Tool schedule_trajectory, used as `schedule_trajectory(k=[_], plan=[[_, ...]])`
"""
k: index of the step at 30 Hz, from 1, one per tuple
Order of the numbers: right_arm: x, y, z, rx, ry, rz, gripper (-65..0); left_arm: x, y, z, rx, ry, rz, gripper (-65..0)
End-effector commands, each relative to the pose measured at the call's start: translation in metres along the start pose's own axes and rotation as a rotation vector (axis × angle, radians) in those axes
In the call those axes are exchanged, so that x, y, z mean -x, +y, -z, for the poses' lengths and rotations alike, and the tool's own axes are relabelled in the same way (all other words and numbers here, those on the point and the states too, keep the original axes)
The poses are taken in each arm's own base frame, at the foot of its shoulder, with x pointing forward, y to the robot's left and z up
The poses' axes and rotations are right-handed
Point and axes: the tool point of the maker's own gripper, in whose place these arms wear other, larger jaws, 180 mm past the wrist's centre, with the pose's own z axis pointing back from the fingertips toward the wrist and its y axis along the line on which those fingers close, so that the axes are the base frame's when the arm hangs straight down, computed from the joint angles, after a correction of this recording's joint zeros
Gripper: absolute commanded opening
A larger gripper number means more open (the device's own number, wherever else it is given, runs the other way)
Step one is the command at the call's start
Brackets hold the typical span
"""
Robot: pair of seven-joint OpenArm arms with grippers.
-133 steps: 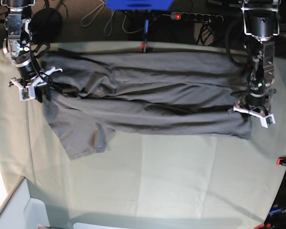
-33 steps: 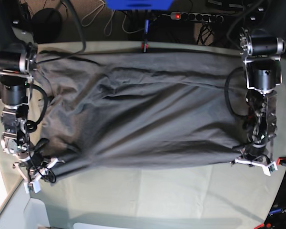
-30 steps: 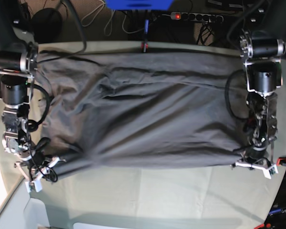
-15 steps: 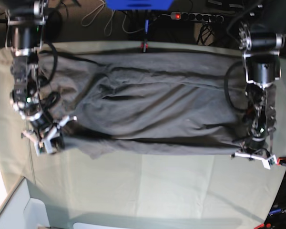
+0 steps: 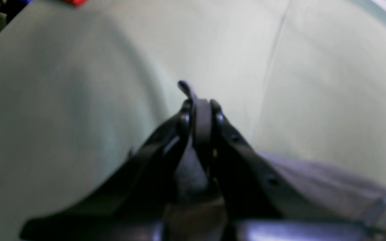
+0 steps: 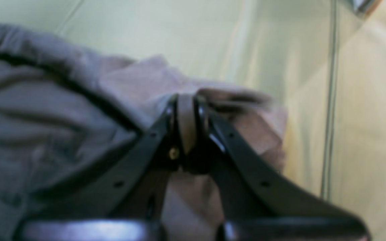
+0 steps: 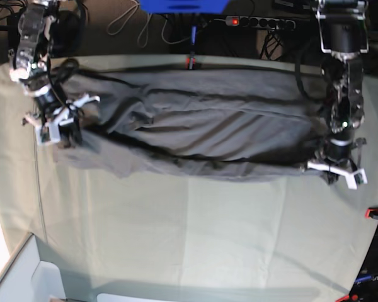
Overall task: Layout the t-shirt on the table in an organized manner, then fold the t-shirt properly
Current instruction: 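Fold the shirt again with both grippers toward the robot-side edge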
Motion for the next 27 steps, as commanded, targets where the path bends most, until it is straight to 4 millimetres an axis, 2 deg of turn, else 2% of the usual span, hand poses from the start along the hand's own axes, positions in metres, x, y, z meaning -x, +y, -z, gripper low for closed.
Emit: schedule_trajectory(k=[1,3,8,14,20,25,27], plan=[[-0.013,-0.002,-0.004,-0.004,-0.049,-0.009,-65.0,-0.017,0.001,-0.002,0.004,-0.057,0.01,-65.0],[-0.003,0.0,-0.009,-0.005,-0.027,-0.002,-65.0,-0.007,0.006,-0.008,-0.002,-0.039,0.014,-65.0],[0.006,-0.003,-0.023,0.007,-0.037,0.006,-65.0,-0.005,0.038,-0.018,-0.076,-0.043,-0.017,-65.0],[0.016,-0.006,-0.034,0.018,-0.039,0.016,-65.0,-0.003,0.042,-0.019,-0.084,-0.036,-0.018,-65.0],[0.023,-0.004,-0.038,0.015,-0.02,0.02,-65.0,0.021,0.054,-0.032,-0.106,0.014,-0.006,-65.0],[0.025,-0.016,-0.044,0.055,-0.017,0.027,-65.0,0.04,0.073,-0.046,-0.143,0.055,-0.001,-65.0],[0.033,-0.017,-0.044,0.056,-0.001,0.036,-65.0,0.044,0.077,-0.049,-0.152,0.064,0.0,-65.0]])
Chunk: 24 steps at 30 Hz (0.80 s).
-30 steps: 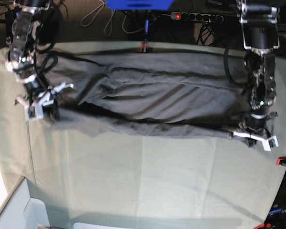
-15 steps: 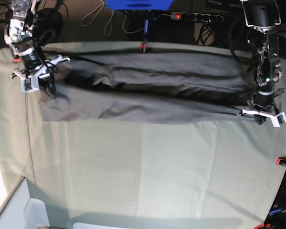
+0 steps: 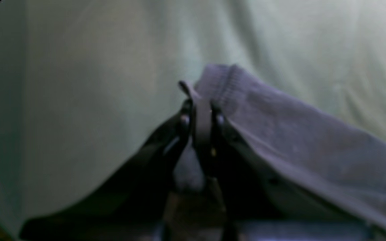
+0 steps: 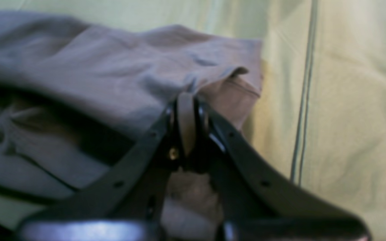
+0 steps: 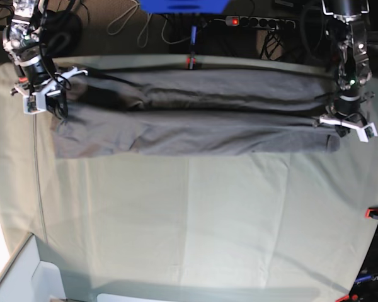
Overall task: Layout the t-shirt on the table in an organized manner, then fold the t-shirt properly
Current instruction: 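Fold the shirt again with both grippers toward the robot-side edge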
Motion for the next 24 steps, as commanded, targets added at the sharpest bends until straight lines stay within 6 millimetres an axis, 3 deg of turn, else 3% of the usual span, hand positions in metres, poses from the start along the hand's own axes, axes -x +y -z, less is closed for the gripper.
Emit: schedule_trajectory(k=[1,15,22,24], plan=[[-0.006,-0.002,-0.002,-0.007,-0.029,0.0,-65.0,-0.018,0.003,0.0,-0.004,-0.054,0.011,-65.0],[0.019,0.0,-0.008,-0.012,0.003,0.042,-65.0,-0.007,0.005,-0.002,-0.007,-0.026,0.018,-64.7],[0.023,-0.001,-0.007,-0.01,0.014,0.044,-65.0,0.003,0.006,-0.002,-0.007,0.042,0.016,-51.4],[0.023,-0.001,-0.007,-0.01,0.017,0.043,-65.0,0.002,0.005,-0.002,-0.007,0.042,0.015,-50.2]])
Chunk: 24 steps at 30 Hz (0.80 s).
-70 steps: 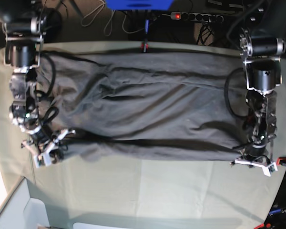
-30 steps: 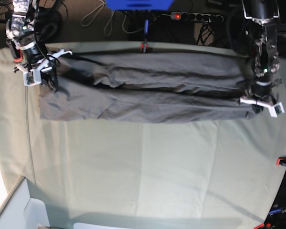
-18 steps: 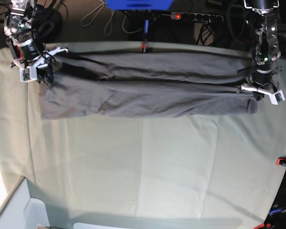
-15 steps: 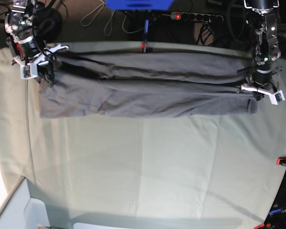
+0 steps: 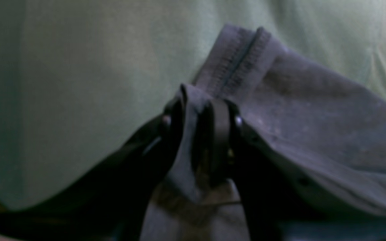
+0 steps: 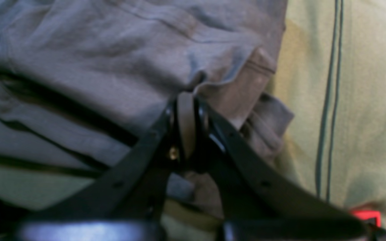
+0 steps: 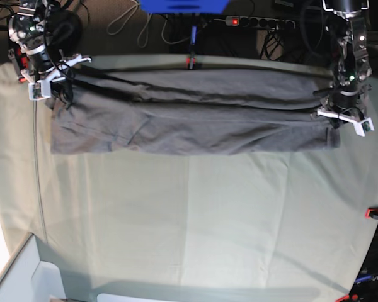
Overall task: Layout the t-shirt on the table in an organized manner, then fold the t-shirt properly
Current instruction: 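Fold the shirt again with both grippers toward the robot-side edge, then grasp the folded strip's end with the left gripper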
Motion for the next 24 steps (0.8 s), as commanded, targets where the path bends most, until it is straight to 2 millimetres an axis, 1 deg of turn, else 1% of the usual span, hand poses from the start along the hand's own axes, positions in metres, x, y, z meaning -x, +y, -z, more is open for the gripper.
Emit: schedule_trajectory(k=[1,2,4,8,10,11,12,13,16,18,19,20,24], plan=[[-0.012,-0.004,-0.001,-0.002,-0.04,-0.009,-65.0,-0.021,0.001,-0.001,0.001,-0.057,0.008,-50.2],[-0.012,-0.004,-0.001,-0.002,-0.04,-0.009,-65.0,-0.024,0.0,-0.002,0.005,-0.063,0.008,-50.2],[-0.012,-0.004,-0.001,-0.002,-0.04,-0.009,-60.0,-0.027,-0.002,-0.003,0.01,-0.072,0.01,-50.2],[-0.008,-0.004,-0.003,-0.003,-0.034,-0.004,-43.2,-0.023,0.001,-0.005,0.006,-0.065,0.017,-50.0],[-0.008,-0.004,-0.004,-0.001,-0.035,-0.005,-37.5,-0.023,0.001,-0.005,0.006,-0.063,0.017,-47.4],[-0.011,-0.006,-0.005,0.005,-0.043,-0.009,-35.3,-0.021,0.002,-0.006,0.005,-0.06,0.018,-43.9],[-0.014,-0.011,-0.008,0.023,-0.05,-0.011,-34.2,-0.02,0.002,-0.006,0.005,-0.058,0.017,-39.6],[-0.017,-0.017,-0.011,0.042,-0.057,-0.013,-33.9,-0.021,0.001,-0.006,0.006,-0.06,0.018,-33.6],[-0.02,-0.02,-0.013,0.058,-0.07,-0.008,-33.5,-0.022,0.001,-0.011,0.01,-0.067,0.025,-15.2],[-0.021,-0.021,-0.014,0.06,-0.07,-0.009,-33.5,-0.03,-0.003,-0.016,0.023,-0.092,0.031,-8.6],[-0.021,-0.021,-0.014,0.06,-0.07,-0.009,-33.5,-0.034,-0.006,-0.018,0.03,-0.105,0.031,-7.0],[-0.02,-0.02,-0.014,0.06,-0.07,-0.008,-33.5,-0.035,-0.006,-0.019,0.032,-0.108,0.033,-6.8],[-0.019,-0.017,-0.013,0.053,-0.067,-0.006,-33.5,-0.036,-0.007,-0.019,0.034,-0.111,0.033,-7.5]])
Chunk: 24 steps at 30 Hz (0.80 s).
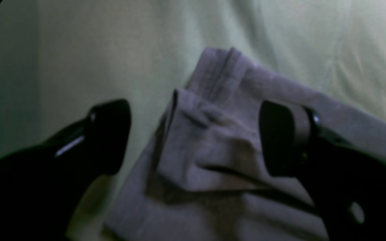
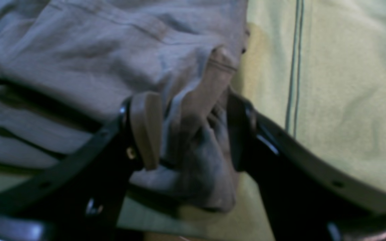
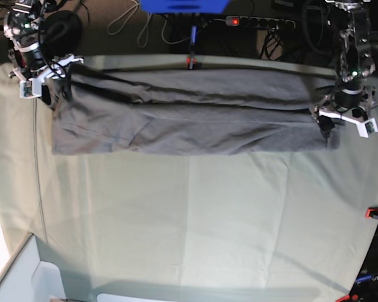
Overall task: Layout the t-shirt on the table in an organized manner, then fold the t-shirt properly
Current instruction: 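Grasp the folded strip's end with the left gripper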
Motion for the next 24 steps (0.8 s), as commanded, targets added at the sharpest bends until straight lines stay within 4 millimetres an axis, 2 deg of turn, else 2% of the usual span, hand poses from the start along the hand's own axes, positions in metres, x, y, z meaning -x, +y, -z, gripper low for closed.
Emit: schedule_trajectory(k=[1,7,17,21,24], plan=[[-0.012,-0.001,-0.002,-0.008,-0.046,-0.004,-33.5,-0.015,0.002,0.001,-0.002,-0.045,0.006,-7.5],[-0.011,0.004,-0.001,-0.008,-0.049,0.014,-33.5,0.013,0.006,0.004,-0.023,0.022,-0.017,-7.5],[-0.01,0.005,-0.001,-0.01,-0.047,0.016,-33.5,0.044,0.018,0.011,-0.06,0.101,-0.032,-8.0],[-0.011,0.005,-0.001,-0.01,-0.049,0.015,-33.5,0.05,0.018,0.013,-0.063,0.118,-0.035,-16.2],[-0.01,0.005,-0.001,-0.01,-0.044,0.016,-33.5,0.052,0.016,0.013,-0.06,0.119,-0.04,-29.2]])
